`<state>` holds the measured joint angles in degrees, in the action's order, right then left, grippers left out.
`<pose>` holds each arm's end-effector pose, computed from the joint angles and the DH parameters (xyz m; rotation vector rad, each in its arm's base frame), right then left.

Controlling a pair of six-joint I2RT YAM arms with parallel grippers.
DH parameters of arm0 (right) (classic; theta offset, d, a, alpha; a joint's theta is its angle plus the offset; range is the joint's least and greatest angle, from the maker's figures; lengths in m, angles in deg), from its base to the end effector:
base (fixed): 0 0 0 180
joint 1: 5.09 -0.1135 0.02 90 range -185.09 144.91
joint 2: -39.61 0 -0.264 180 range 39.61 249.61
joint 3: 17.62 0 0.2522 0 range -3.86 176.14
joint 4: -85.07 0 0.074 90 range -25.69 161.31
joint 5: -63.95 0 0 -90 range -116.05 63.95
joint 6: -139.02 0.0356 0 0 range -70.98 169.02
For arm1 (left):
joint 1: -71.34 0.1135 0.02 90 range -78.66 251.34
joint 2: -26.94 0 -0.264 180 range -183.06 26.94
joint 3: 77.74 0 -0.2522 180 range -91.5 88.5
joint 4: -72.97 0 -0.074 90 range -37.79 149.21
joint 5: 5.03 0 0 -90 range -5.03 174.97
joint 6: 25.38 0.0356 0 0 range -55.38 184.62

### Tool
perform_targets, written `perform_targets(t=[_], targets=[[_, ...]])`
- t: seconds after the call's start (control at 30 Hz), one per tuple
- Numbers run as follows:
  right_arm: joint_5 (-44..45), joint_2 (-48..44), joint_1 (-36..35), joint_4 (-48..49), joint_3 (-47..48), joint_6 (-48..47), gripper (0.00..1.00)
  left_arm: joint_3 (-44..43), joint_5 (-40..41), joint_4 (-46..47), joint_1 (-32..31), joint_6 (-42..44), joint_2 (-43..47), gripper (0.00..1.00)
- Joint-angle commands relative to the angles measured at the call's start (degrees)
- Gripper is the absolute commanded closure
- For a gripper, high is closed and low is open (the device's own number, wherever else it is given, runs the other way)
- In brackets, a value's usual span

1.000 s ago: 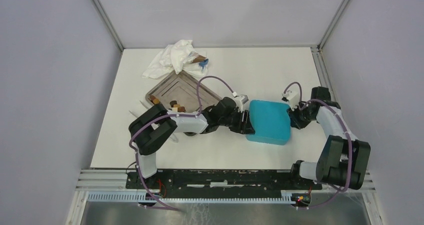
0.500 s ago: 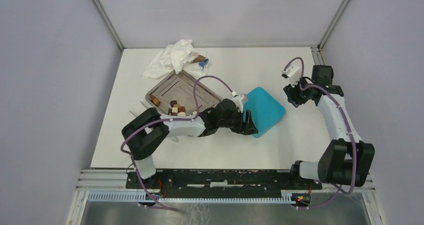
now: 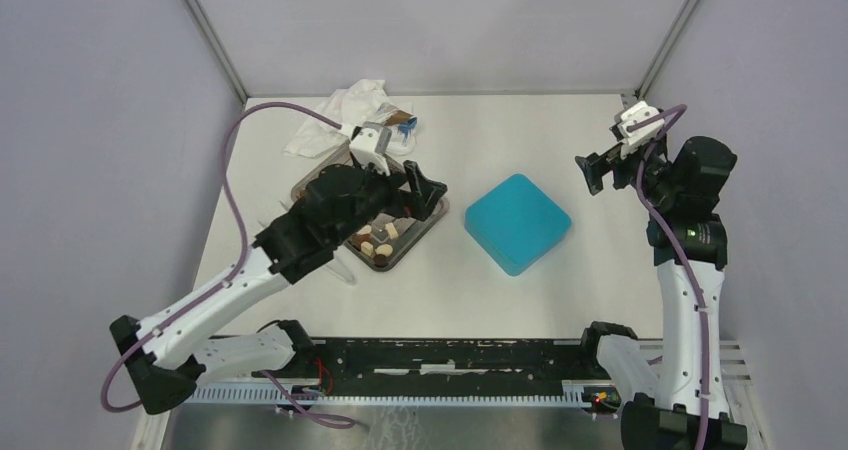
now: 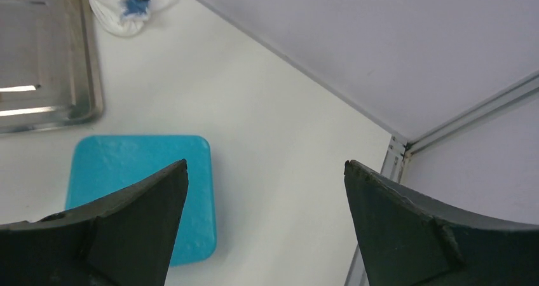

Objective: Pack the chocolate
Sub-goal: Reset both arms

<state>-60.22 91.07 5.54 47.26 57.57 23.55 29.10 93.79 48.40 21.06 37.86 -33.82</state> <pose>0.1872 -0.0148 0.3963 -0.6331 1.6575 0.0871 0.1602 -0.1843 0.3750 0.2649 1.8387 -0.8204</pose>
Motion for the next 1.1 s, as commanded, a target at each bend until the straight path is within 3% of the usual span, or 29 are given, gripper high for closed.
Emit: perform_targets(t=[0.0,0.1,0.2,0.3,0.67,1.07], targets=[[-5.1,-1.3,0.2,3.6,5.7,12.1,0.02,-5.9,6.7,-13.7,0.0,6.4,5.6,0.00],[-3.8,-2.3,0.2,4.2,6.9,20.3,0.02,-7.5,8.7,-17.8,0.0,6.4,8.5,0.00],[4.4,-2.4,0.1,2.9,9.2,26.5,0.02,-7.5,9.9,-19.9,0.1,5.3,11.4,0.00],[8.2,-2.2,0.2,1.9,10.6,27.3,0.02,-6.5,10.1,-20.0,0.0,3.9,14.7,0.00],[4.0,-2.7,0.2,3.3,8.6,26.9,0.02,-3.8,9.5,-18.3,0.0,1.1,21.6,0.00],[2.9,-3.1,0.2,4.1,7.8,27.2,0.02,-4.4,10.6,-19.6,0.1,1.4,22.8,0.00]])
